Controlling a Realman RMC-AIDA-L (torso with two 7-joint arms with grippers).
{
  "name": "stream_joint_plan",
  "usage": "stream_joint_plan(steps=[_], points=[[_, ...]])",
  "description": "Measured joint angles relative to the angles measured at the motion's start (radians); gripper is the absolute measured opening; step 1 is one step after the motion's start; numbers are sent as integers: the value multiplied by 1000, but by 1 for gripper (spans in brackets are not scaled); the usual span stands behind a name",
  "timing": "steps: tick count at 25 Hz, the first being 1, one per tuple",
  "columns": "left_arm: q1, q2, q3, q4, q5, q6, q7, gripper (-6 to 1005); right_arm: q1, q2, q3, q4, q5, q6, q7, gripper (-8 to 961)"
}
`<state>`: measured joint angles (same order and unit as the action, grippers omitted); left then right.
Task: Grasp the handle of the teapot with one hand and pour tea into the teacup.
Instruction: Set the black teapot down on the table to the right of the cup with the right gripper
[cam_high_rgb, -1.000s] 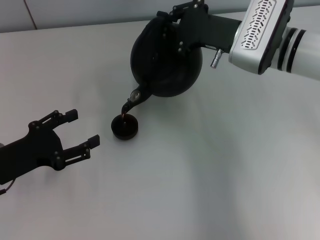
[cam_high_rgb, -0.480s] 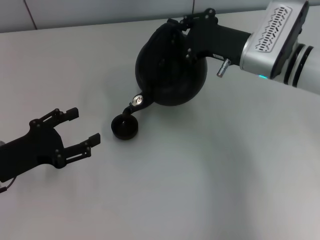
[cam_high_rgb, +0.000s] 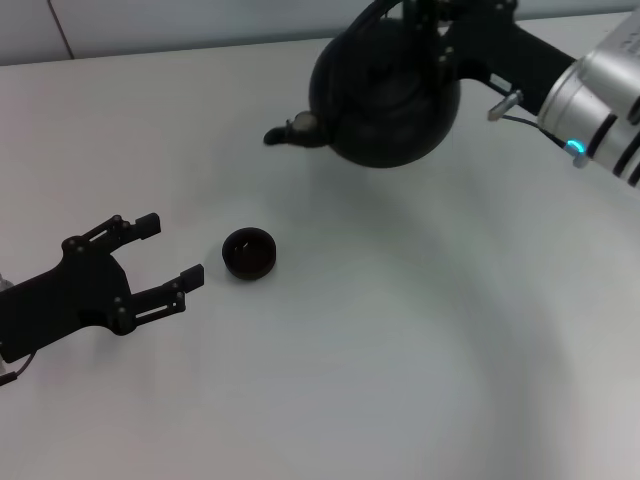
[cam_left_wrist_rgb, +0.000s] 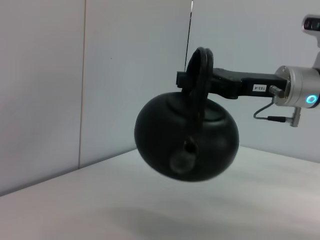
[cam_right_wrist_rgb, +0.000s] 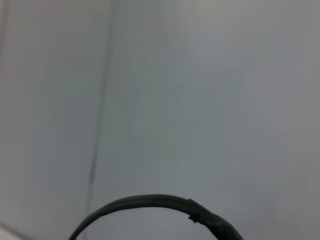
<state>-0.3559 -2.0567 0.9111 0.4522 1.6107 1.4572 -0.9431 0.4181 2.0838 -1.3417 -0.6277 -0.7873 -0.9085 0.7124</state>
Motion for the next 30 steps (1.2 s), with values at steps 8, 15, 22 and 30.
stream_joint_plan(steps=[8, 15, 22, 30], points=[[0, 0, 0, 0, 0, 0, 0, 869, -5, -1, 4, 78, 48, 0, 81, 117], [-2, 0, 0, 0, 0, 0, 0, 869, 3, -3, -5, 154, 47, -1, 167, 117], [-13, 0, 0, 11, 24, -2, -2, 869, 6, -2, -6, 200, 45, 0, 176, 116], [-15, 0, 0, 13, 25, -3, -2, 869, 10, -2, -8, 227, 43, 7, 176, 116]])
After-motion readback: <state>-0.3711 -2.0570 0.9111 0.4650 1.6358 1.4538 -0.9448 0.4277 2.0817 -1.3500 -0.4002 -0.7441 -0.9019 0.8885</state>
